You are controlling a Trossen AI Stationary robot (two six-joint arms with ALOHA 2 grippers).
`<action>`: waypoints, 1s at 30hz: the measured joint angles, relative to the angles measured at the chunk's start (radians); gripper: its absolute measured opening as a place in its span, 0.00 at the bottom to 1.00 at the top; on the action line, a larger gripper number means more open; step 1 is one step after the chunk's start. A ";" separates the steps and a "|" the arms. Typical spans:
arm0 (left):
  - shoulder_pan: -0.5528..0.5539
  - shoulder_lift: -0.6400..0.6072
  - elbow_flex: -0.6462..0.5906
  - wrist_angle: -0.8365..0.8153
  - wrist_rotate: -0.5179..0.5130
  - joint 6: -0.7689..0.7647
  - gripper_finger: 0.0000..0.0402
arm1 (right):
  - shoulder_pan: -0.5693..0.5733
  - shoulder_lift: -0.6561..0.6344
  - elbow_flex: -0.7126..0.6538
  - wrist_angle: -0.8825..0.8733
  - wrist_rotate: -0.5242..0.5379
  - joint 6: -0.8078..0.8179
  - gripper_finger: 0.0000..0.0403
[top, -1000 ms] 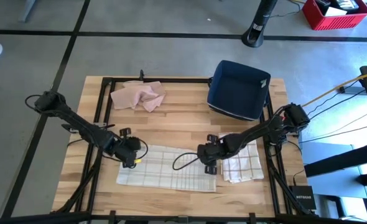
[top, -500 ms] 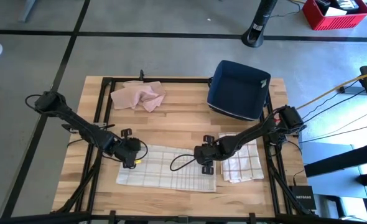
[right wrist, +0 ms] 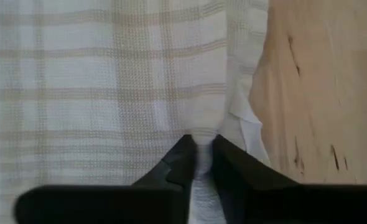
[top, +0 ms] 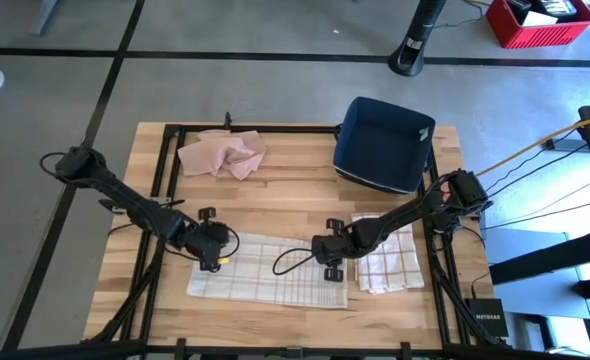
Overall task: Fold towel
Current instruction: Fold the white with grey-stripe towel
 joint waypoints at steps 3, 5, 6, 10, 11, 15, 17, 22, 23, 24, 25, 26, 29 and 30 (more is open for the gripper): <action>0.010 0.000 0.000 0.011 0.056 0.012 0.37 | 0.000 0.000 0.000 0.002 0.000 0.000 0.06; 0.015 0.000 -0.009 0.004 0.069 -0.010 0.36 | 0.000 0.000 0.000 0.002 0.001 0.000 0.03; 0.016 0.000 -0.019 0.004 0.069 -0.019 0.36 | 0.000 -0.001 0.000 0.003 0.001 0.000 0.02; 0.016 0.000 -0.054 0.020 0.088 -0.036 0.34 | 0.000 -0.001 0.000 0.016 0.023 0.001 0.06; 0.016 0.000 -0.058 0.021 0.100 -0.039 0.34 | 0.000 -0.001 0.000 0.021 0.026 0.000 0.07; 0.016 0.000 -0.062 0.039 0.135 -0.040 0.31 | 0.000 -0.001 0.000 0.021 0.027 0.000 0.06; 0.016 0.000 -0.057 0.039 0.159 -0.038 0.30 | 0.000 -0.001 0.000 0.021 0.028 -0.001 0.04; 0.016 0.000 -0.045 0.039 0.167 -0.030 0.25 | 0.000 -0.001 0.000 0.018 0.047 -0.002 0.02; 0.016 0.000 -0.045 0.042 0.167 -0.029 0.24 | 0.000 -0.001 0.000 0.016 0.060 -0.002 0.03; 0.016 0.000 -0.044 0.042 0.167 -0.029 0.22 | 0.000 -0.001 0.000 0.016 0.070 -0.002 0.03; 0.016 0.000 -0.044 0.042 0.171 -0.028 0.19 | 0.000 -0.001 0.000 0.017 0.072 -0.002 0.04; 0.016 0.000 -0.044 0.042 0.181 -0.023 0.16 | 0.000 -0.001 0.000 0.017 0.072 -0.002 0.04; 0.016 0.000 -0.044 0.042 0.209 -0.016 0.05 | 0.000 -0.001 0.000 0.017 0.072 -0.002 0.02; 0.016 0.000 -0.041 0.039 0.216 -0.016 0.03 | 0.000 -0.001 0.001 0.016 0.073 -0.002 0.02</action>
